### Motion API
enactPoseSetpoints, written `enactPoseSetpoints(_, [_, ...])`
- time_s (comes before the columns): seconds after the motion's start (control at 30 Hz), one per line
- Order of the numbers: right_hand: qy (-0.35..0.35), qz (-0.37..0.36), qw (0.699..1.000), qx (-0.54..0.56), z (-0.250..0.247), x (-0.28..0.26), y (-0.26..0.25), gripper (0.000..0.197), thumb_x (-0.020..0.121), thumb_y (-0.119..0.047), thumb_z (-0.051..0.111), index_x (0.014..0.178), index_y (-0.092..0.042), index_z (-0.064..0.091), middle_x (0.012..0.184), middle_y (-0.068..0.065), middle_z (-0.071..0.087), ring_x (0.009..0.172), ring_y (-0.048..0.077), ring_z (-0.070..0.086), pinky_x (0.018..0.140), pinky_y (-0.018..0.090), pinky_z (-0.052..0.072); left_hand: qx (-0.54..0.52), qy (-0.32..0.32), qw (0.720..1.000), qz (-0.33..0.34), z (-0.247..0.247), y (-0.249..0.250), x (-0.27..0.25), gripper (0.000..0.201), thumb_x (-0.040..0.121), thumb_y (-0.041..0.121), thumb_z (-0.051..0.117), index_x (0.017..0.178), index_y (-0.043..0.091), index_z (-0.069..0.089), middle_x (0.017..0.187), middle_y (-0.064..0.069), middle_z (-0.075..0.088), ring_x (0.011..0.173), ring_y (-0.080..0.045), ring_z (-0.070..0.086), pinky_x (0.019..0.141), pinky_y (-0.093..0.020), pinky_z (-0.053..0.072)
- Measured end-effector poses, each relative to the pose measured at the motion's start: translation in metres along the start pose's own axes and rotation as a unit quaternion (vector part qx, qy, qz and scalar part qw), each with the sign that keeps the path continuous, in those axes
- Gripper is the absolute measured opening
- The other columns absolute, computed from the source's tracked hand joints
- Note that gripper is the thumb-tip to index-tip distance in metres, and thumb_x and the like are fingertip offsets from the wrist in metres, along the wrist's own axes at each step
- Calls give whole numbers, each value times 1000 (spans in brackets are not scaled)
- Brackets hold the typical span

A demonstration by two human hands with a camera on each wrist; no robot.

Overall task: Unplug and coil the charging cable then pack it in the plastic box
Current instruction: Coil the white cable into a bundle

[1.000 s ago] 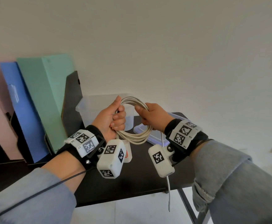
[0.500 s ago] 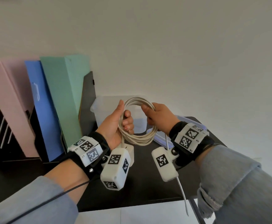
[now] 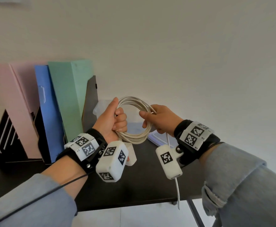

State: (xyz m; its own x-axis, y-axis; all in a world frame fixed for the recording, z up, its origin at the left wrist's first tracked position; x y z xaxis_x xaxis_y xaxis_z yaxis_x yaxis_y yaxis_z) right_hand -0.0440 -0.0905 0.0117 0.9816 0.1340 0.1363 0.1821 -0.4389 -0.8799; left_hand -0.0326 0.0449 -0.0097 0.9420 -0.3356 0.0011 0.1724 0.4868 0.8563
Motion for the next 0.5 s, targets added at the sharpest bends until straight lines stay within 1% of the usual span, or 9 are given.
enactPoseSetpoints(0.13, [-1,27,999,22,-18,-6,14,25,93,-35,54,89,-11,58,77,3,69,34,4,30,40,19,25,-44,41,998,32,-13,16,5,58,93,54,37,45,22,35,34,9,21,23,-5,18,31,-12,17])
enactPoseSetpoints(0.2, [13,30,999,24,-27,-7,21,24,94,-33,52,83,-13,61,72,3,66,37,6,31,41,20,25,-74,55,995,45,-21,23,7,55,93,53,38,48,22,33,34,8,22,23,-5,19,31,-11,19])
enactPoseSetpoints(0.27, [48,13,998,-30,-33,-6,22,26,95,-30,49,79,-16,64,64,-1,60,42,5,38,44,20,32,-89,63,992,56,-28,30,8,52,93,53,36,52,22,31,33,8,23,23,-5,20,32,-10,20])
enactPoseSetpoints(0.3, [67,1,994,-92,-35,-7,21,27,96,-31,46,81,-17,65,63,-3,58,48,4,44,50,19,38,-87,68,992,60,-31,33,9,51,93,53,35,54,22,30,33,8,23,23,-5,20,33,-11,20])
enactPoseSetpoints(0.37, [85,-16,962,-258,-30,-9,16,31,97,-35,39,92,-20,65,73,-6,60,69,11,55,67,25,44,-74,83,992,66,-35,36,10,50,94,54,34,56,22,28,32,7,23,23,-6,20,33,-11,20])
enactPoseSetpoints(0.4, [83,-26,932,-351,-24,-10,12,34,98,-37,35,96,-20,64,81,-4,62,77,16,57,69,28,44,-66,93,991,71,-36,36,9,49,94,54,34,57,22,28,32,6,23,24,-6,20,33,-11,20])
enactPoseSetpoints(0.43, [78,-47,897,-433,-16,-12,7,36,98,-39,32,97,-20,63,86,-2,64,80,21,58,67,29,43,-56,104,990,77,-36,37,9,49,94,54,35,57,22,29,32,7,23,24,-6,20,33,-12,20])
enactPoseSetpoints(0.47, [73,-78,866,-489,-7,-13,1,37,99,-39,30,98,-20,63,88,0,65,82,23,59,64,28,42,-45,115,989,82,-37,37,8,49,94,53,35,57,22,30,32,7,24,25,-6,20,33,-12,20])
enactPoseSetpoints(0.5, [68,-109,845,-519,0,-15,-5,37,99,-40,30,101,-23,63,91,0,66,84,23,60,64,28,42,-34,126,988,86,-38,37,6,49,94,53,36,57,22,30,33,8,24,25,-6,20,33,-12,20])
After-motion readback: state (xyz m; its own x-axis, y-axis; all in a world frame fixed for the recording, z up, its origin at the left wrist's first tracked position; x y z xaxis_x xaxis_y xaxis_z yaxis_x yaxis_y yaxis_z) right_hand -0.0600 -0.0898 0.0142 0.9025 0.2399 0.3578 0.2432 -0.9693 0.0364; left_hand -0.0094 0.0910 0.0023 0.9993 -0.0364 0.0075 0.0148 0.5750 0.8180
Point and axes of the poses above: each hand's wrist, its own x-axis towards the middle knuckle, its own z-axis out of the palm, y = z × x, the point moved 8 cm from there along x, towards the middle knuckle
